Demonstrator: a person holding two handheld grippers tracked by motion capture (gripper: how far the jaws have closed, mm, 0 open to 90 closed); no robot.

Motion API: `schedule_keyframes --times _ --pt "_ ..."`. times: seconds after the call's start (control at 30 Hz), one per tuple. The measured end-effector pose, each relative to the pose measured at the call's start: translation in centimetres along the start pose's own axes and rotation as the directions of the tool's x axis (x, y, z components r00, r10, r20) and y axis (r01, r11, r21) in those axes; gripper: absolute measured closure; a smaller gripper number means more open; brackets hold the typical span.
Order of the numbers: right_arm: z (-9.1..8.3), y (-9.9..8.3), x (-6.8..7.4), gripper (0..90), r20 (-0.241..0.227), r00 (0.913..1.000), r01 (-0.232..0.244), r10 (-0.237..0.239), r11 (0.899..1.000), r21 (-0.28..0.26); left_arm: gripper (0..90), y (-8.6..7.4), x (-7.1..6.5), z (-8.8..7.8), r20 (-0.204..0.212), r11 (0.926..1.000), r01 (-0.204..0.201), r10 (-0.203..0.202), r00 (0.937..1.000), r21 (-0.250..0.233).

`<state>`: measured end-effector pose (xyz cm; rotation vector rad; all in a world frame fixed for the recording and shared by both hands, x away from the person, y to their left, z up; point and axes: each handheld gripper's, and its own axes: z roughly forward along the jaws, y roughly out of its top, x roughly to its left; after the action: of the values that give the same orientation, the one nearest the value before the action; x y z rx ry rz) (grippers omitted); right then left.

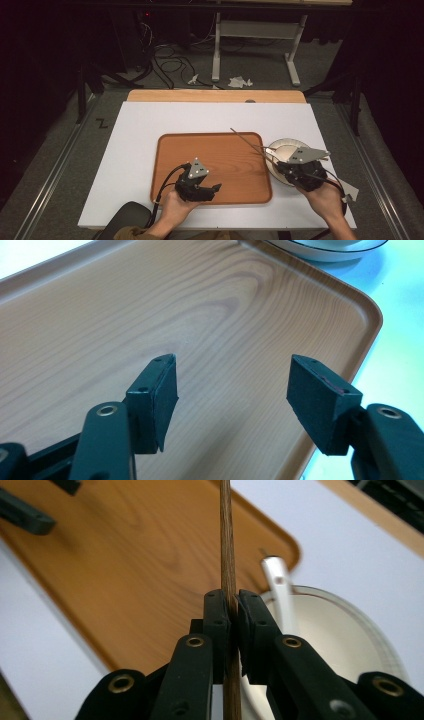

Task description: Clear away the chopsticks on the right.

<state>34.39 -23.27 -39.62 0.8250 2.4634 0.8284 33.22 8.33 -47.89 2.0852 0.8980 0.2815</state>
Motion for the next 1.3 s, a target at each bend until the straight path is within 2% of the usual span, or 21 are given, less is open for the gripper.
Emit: schedule_keyframes --times 0.03,0.07,0.13,0.2,0.27,0.43,0.67,0.7,0.97,1.03,1.3 --pt "0.0 0.0 0.0 84.3 0.000 1.0000 0.000 0.000 1.000 0.000 36.9 0.0 0.0 0.0 0.000 1.0000 0.001 -0.001 1.0000 -0.002" --pt "0.9 0.1 1.0 84.3 -0.008 0.9998 0.019 -0.019 1.000 0.020 36.9 0.0 0.0 -0.1 -0.003 1.0000 0.001 -0.001 1.0000 -0.006" --pt "1.3 0.2 1.3 84.3 -0.018 0.9996 0.022 -0.021 0.999 0.023 36.8 0.0 0.0 -0.2 -0.004 1.0000 0.001 -0.001 1.0000 -0.005" --pt "2.7 0.3 2.0 84.3 -0.041 0.9989 0.022 -0.020 0.998 0.057 36.9 0.0 0.1 -0.2 -0.002 1.0000 0.004 -0.004 1.0000 -0.009" --pt "3.3 0.2 2.1 84.3 -0.052 0.9987 0.005 -0.002 0.998 0.059 36.9 0.0 0.1 -0.2 -0.002 1.0000 0.004 -0.004 1.0000 -0.007" --pt "4.5 0.1 2.3 84.2 -0.045 0.9983 -0.035 0.038 0.997 0.066 36.9 0.0 0.0 -0.3 -0.004 1.0000 0.001 -0.001 1.0000 -0.009" --pt "6.6 0.2 2.7 84.2 -0.040 0.9978 -0.048 0.053 0.993 0.103 36.9 0.0 0.1 -0.3 -0.009 1.0000 0.002 -0.002 1.0000 -0.009" --pt "7.0 0.2 2.8 84.2 -0.036 0.9971 -0.062 0.066 0.992 0.111 36.9 0.0 0.1 -0.3 -0.009 1.0000 0.002 -0.002 1.0000 -0.009" --pt "8.9 0.6 3.4 83.9 -0.029 0.9974 -0.061 0.066 0.988 0.145 36.9 0.0 0.0 -0.4 -0.007 0.9999 0.001 -0.001 1.0000 -0.011" --pt "9.8 0.7 3.6 83.7 -0.030 0.9969 -0.067 0.073 0.983 0.169 36.8 0.0 0.0 -0.4 -0.007 0.9999 0.001 -0.001 1.0000 -0.013" --pt "10.9 0.4 4.0 83.4 -0.033 0.9962 -0.073 0.081 0.978 0.197 36.7 0.0 0.0 -0.4 -0.009 0.9999 -0.001 0.001 1.0000 -0.012"
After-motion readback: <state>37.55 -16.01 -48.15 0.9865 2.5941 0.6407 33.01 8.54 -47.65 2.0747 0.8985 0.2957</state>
